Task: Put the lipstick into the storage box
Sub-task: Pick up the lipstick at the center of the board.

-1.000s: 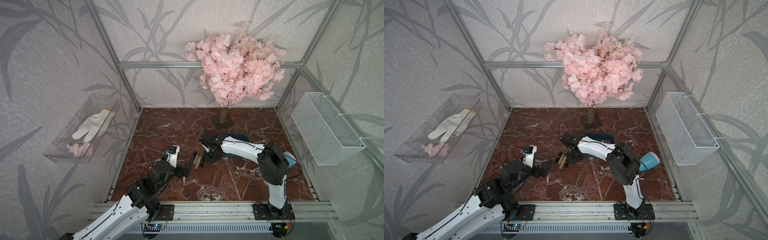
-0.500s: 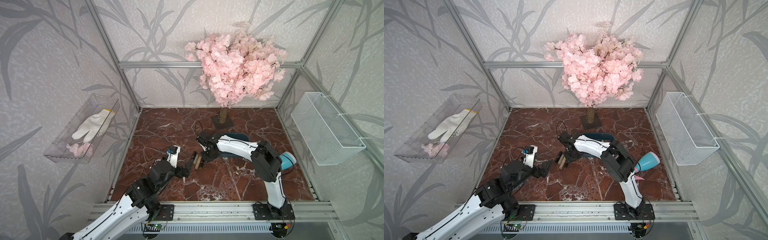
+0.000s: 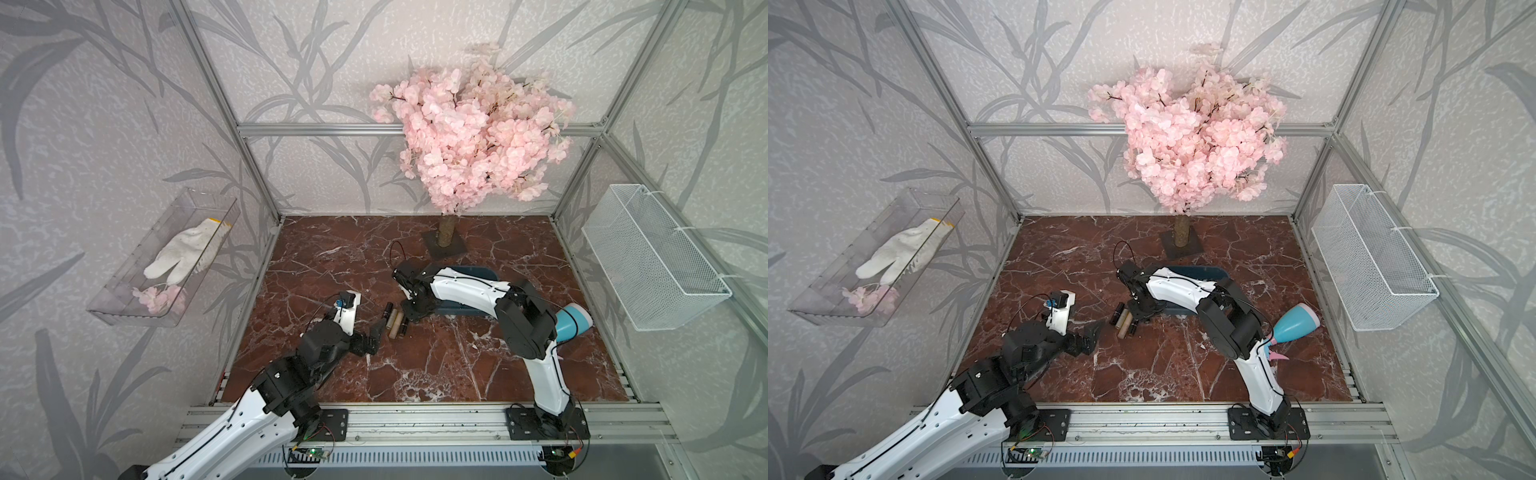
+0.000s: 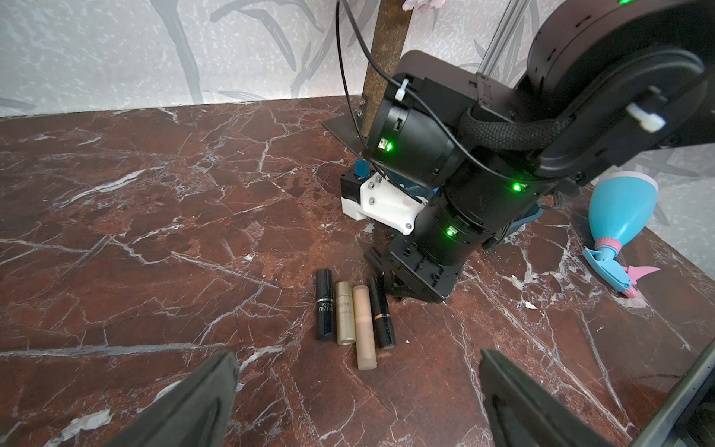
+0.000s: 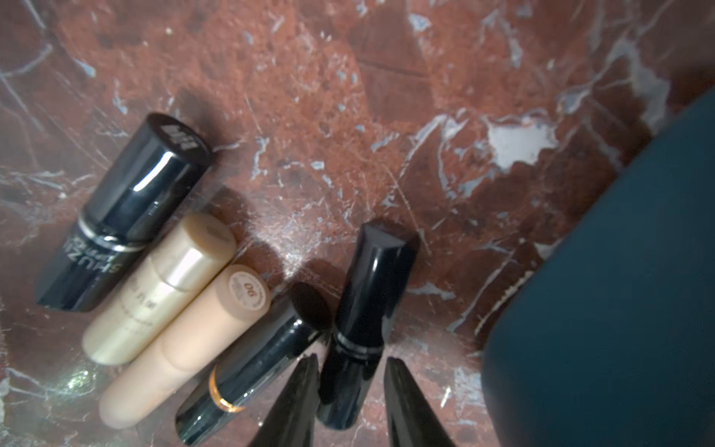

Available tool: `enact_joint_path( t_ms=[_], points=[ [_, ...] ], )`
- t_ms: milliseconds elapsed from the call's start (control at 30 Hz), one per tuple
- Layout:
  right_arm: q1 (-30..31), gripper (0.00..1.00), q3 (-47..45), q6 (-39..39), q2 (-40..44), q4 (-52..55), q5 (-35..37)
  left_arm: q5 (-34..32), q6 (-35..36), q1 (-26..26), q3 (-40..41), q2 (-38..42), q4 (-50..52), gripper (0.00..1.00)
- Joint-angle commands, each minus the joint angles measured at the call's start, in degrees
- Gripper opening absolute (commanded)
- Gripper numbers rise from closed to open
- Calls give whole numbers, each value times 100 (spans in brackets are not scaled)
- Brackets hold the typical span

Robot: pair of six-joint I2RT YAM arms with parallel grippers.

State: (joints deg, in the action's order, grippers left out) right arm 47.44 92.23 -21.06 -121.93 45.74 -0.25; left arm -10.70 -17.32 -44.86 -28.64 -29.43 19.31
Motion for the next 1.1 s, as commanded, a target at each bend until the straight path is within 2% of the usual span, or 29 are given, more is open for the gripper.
enact_joint_path(
  t_ms=[0,633,867,1067],
  points=[
    [-66,33,161,67,-174,153,56,-98,137,38,-91,-12,8,100],
    [-163,33,426,168,-482,223,60,-127,149,85,-81,7,11,100],
    [-165,24,472,234,-461,278,148,-127,122,100,-60,16,-2,100],
    [-165,22,520,269,-265,281,175,-136,114,100,-59,14,-59,100]
  ],
)
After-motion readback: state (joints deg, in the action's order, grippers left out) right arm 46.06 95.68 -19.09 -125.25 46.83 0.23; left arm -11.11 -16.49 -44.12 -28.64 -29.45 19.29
